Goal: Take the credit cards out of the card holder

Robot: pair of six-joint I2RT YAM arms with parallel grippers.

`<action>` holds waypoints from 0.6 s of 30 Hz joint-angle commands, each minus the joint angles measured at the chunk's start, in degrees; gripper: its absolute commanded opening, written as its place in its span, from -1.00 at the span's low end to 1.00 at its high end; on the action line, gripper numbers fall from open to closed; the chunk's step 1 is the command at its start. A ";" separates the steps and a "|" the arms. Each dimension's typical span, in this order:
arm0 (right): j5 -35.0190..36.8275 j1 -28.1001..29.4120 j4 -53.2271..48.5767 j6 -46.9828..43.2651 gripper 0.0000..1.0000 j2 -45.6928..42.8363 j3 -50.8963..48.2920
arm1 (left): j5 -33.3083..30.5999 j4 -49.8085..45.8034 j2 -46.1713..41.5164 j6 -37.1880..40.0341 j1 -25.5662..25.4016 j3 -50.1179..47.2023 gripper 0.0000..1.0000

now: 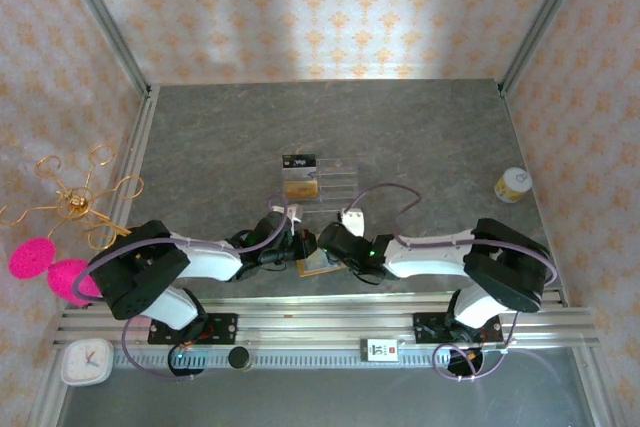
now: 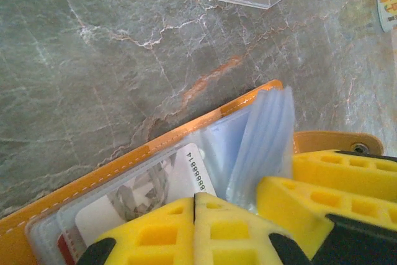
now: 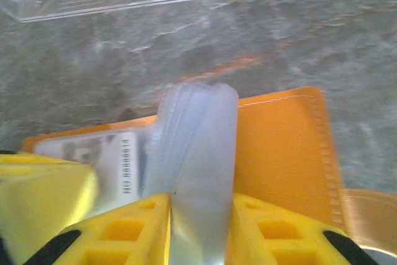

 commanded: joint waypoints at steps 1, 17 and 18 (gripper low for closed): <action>8.51 -0.84 -10.41 4.59 -0.40 -3.40 -2.37 | 0.11 -5.48 1.31 2.28 0.37 -0.55 -1.00; -20.54 -3.18 5.18 -11.06 -0.41 -13.83 -0.16 | 1.23 -4.25 0.32 4.63 -0.28 -0.07 -1.00; -21.76 -3.56 5.75 -10.85 -0.44 -12.50 -0.20 | 1.15 -4.39 0.23 4.67 -0.29 -0.06 -1.00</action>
